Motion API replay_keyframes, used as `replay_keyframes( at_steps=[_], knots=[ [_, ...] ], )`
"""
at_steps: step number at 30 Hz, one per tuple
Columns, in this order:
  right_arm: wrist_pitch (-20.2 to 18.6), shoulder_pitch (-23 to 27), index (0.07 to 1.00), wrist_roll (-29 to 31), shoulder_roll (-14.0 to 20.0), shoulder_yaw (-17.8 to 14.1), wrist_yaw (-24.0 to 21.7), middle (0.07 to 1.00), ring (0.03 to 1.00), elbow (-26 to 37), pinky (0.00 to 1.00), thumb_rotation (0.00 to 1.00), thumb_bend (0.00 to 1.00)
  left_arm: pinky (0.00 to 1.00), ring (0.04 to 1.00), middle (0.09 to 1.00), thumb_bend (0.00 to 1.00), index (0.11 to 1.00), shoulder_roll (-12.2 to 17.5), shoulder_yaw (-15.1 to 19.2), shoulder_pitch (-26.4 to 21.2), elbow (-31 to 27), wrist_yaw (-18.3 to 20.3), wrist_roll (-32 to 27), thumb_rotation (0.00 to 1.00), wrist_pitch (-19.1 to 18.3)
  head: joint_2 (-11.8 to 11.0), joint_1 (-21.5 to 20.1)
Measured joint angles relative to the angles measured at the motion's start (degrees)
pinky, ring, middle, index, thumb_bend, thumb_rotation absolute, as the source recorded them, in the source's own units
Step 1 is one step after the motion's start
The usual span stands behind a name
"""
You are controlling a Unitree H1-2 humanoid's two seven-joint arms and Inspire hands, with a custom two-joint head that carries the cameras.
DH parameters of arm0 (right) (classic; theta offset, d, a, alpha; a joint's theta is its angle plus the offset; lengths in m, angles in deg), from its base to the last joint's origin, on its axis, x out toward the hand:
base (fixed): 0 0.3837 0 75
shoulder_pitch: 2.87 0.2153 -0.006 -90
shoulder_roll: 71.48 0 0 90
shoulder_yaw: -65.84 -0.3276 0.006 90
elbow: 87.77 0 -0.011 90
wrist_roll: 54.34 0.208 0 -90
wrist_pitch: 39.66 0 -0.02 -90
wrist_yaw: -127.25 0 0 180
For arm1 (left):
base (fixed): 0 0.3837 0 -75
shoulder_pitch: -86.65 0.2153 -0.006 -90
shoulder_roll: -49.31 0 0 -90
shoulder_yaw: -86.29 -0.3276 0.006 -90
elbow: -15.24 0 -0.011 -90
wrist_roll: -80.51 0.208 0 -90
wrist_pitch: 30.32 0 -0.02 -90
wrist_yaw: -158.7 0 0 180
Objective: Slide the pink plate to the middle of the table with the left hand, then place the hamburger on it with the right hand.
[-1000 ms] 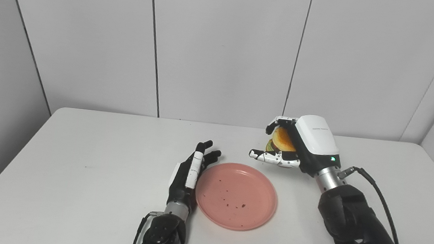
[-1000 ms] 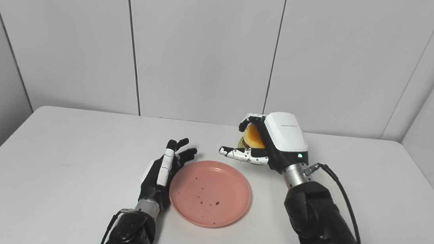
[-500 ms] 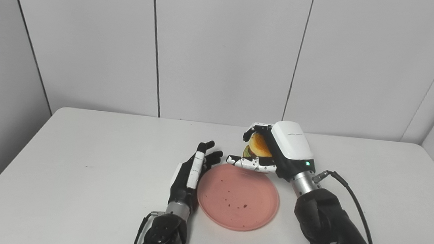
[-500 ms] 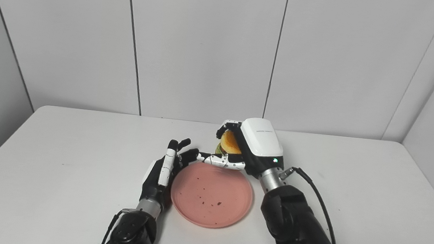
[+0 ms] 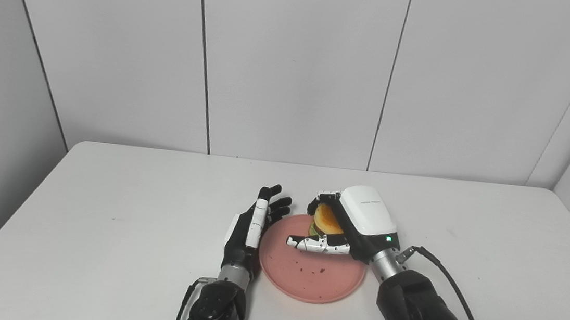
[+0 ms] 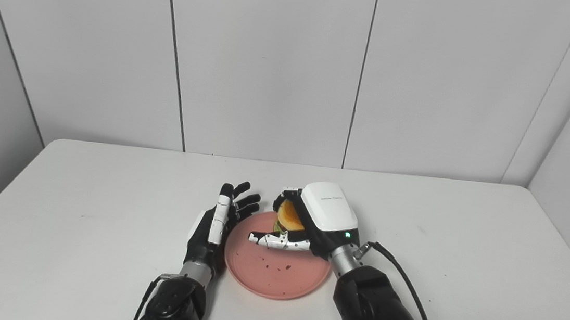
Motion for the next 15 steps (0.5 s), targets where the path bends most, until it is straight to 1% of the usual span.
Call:
replay_keyframes(
  at_steps=[4, 6, 13, 15],
  knots=[
    [0.7, -0.07, 0.509, -0.32, -0.08, 0.98, 0.11, 0.526, 0.463, -1.3, 0.41, 0.82, 0.69, 0.93, 0.85, 0.804, 0.93, 0.83, -0.02, 0.21, 0.0, 0.0, 0.0, -0.27, 0.93, 0.01, 0.0, 0.0],
    [0.76, -0.14, 0.506, -0.31, -0.2, 1.17, 0.11, 0.531, 0.462, -1.7, 0.4, 0.79, 0.68, 0.91, 0.84, 0.794, 0.92, 0.834, -0.01, 0.24, 0.0, 0.0, 0.0, -0.27, 0.93, 0.02, 0.09, 0.0],
    [0.99, -0.21, 0.511, -0.3, -0.65, 1.77, 0.29, 0.532, 0.47, -3.83, 0.41, 0.79, 0.68, 0.91, 0.835, 0.78, 0.92, 0.838, -0.01, 0.23, -0.01, 0.08, 0.0, -0.24, 0.94, 0.13, 0.0, 0.09],
    [1.28, -0.23, 0.511, -0.29, -0.67, 1.83, 0.38, 0.535, 0.475, -4.12, 0.42, 0.79, 0.68, 0.89, 0.822, 0.766, 0.91, 0.832, -0.01, 0.19, -0.01, 0.09, -0.01, -0.18, 0.94, 0.18, 0.0, 0.17]
  ],
)
